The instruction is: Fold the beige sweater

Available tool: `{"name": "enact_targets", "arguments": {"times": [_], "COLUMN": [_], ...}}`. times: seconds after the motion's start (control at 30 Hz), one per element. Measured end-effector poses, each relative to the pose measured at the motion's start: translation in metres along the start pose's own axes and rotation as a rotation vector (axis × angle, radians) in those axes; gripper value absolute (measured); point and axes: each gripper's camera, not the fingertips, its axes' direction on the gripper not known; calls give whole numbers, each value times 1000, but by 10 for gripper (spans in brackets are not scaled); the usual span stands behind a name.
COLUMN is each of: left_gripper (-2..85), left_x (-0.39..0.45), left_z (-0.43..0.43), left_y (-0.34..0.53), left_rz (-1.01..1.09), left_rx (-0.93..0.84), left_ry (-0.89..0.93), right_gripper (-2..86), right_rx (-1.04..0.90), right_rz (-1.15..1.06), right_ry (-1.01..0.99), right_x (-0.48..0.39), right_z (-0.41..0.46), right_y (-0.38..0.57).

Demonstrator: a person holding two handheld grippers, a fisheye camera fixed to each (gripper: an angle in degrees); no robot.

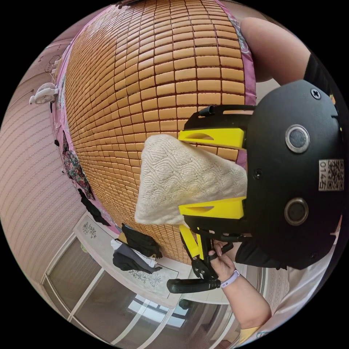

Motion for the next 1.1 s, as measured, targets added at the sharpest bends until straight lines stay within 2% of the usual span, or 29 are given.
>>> {"name": "enact_targets", "arguments": {"times": [0.07, 0.27, 0.4, 0.53, 0.67, 0.87, 0.93, 1.1], "left_gripper": [211, 206, 198, 190, 181, 142, 127, 99], "left_x": [2, 6, 12, -1, -30, -30, -32, -13], "left_z": [17, 21, 1, 33, 62, 74, 76, 62], "left_y": [1, -14, -28, -53, -51, -62, -59, -53], "left_rz": [-11, -10, 95, 62, -115, -209, -244, -131], "left_rx": [-8, -13, 107, 35, 24, -174, -187, -192], "left_ry": [21, 35, -8, -46, 173, 280, 341, 338], "right_gripper": [208, 193, 189, 185, 167, 135, 131, 119], "right_rx": [-78, -33, 0, 53, 67, 0, -17, -23], "right_rz": [7, -26, -15, 3, 18, 2, -13, -159], "right_ry": [-15, -30, -32, -8, -15, -86, -93, -91], "right_x": [2, 8, 10, 5, 7, 12, 10, -14], "right_z": [13, 4, -3, -10, -20, -35, -43, -81], "right_y": [3, 21, 33, 47, 59, 74, 80, 108]}}
